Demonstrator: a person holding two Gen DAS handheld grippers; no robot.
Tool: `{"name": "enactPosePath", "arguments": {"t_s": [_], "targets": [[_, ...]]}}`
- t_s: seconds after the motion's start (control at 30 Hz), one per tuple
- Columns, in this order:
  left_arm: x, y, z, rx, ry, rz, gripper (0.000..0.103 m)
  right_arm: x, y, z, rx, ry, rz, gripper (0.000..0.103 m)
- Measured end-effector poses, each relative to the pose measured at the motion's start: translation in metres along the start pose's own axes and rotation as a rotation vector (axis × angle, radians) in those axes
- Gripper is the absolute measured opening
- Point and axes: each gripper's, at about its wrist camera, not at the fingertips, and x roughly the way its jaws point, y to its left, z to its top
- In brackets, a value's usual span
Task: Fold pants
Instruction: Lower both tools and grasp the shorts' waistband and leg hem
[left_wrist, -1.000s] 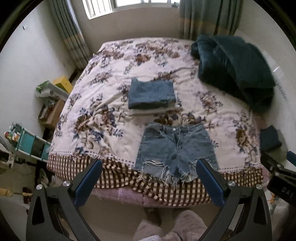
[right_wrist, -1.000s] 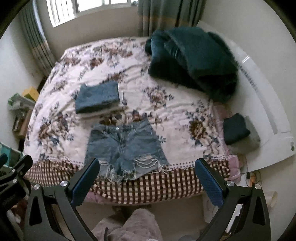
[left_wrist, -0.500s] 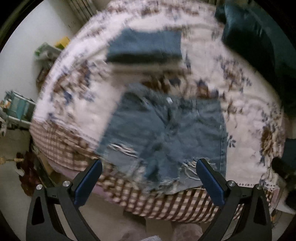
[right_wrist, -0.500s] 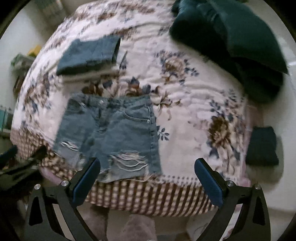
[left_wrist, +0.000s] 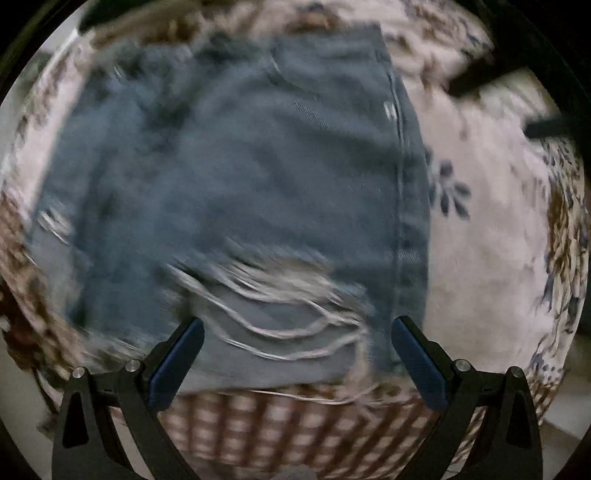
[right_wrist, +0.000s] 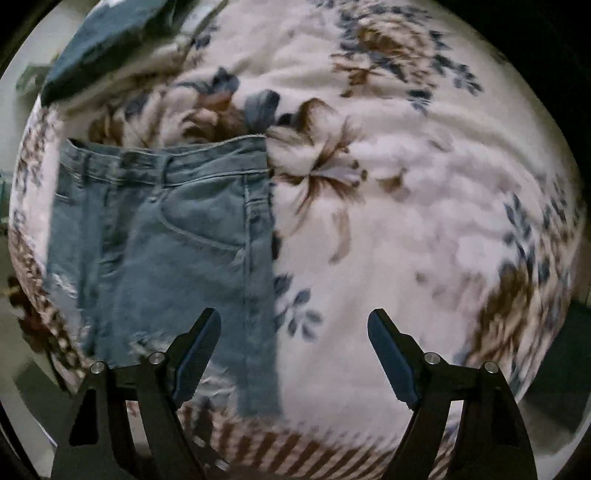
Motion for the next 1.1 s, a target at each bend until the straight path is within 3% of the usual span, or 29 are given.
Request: {"name": "enactPosePath", "arguments": {"t_s": [0.13, 0.2, 0.3, 0.37, 0.4, 0.43, 0.47, 0.5, 0.53, 0.6, 0.63, 0.67, 0.87, 1.03, 1.1], "targets": [[0.022, -0.012, -0.013, -0.062, 0.041, -0.089, 0.103, 0.027, 0.004, 0.023, -0.070, 0.026, -0.005, 0.079], [0.028, -0.020, -0.019, -0.042, 0.024, -0.042, 0.102, 0.038, 0.007, 0.033, -0.080, 0.036, 0.024, 0.075], [0.033, -0.022, -0.020, -0.013, -0.005, 0.011, 0.088, 0.049, 0.011, 0.046, -0.065, 0.043, 0.075, 0.074], [0.026, -0.012, -0.018, -0.050, -0.034, -0.021, 0.057, 0.058, 0.015, 0.053, -0.049, 0.055, 0.119, 0.074], [0.019, -0.006, -0.018, -0.063, -0.051, -0.042, 0.047, 0.063, 0.017, 0.057, -0.043, 0.069, 0.134, 0.074], [0.011, -0.002, -0.017, -0.062, -0.066, -0.057, 0.026, 0.072, 0.018, 0.062, -0.037, 0.098, 0.147, 0.074], [0.005, 0.000, -0.016, -0.056, -0.074, -0.069, 0.016, 0.078, 0.018, 0.066, -0.030, 0.110, 0.155, 0.074], [-0.002, 0.003, -0.015, -0.051, -0.076, -0.079, 0.014, 0.083, 0.020, 0.069, -0.026, 0.108, 0.164, 0.069], [-0.006, 0.006, -0.014, -0.054, -0.074, -0.094, 0.010, 0.085, 0.021, 0.070, -0.031, 0.098, 0.176, 0.050], [-0.018, 0.015, -0.013, -0.062, -0.076, -0.116, 0.007, 0.086, 0.023, 0.071, -0.039, 0.085, 0.185, 0.035], [-0.029, 0.021, -0.012, -0.063, -0.080, -0.122, 0.005, 0.084, 0.023, 0.069, -0.036, 0.074, 0.181, 0.022], [-0.038, 0.025, -0.012, -0.065, -0.090, -0.125, 0.005, 0.081, 0.023, 0.067, -0.035, 0.063, 0.182, 0.018], [-0.090, 0.060, -0.011, -0.093, -0.137, -0.142, 0.004, 0.046, 0.020, 0.053, 0.017, -0.002, 0.244, 0.016], [-0.096, 0.115, -0.018, -0.115, -0.184, -0.150, 0.004, 0.009, 0.026, 0.047, 0.021, -0.048, 0.264, 0.015], [-0.102, 0.112, -0.026, -0.126, -0.205, -0.150, 0.004, -0.008, 0.034, 0.044, 0.010, -0.070, 0.267, 0.015]]}}
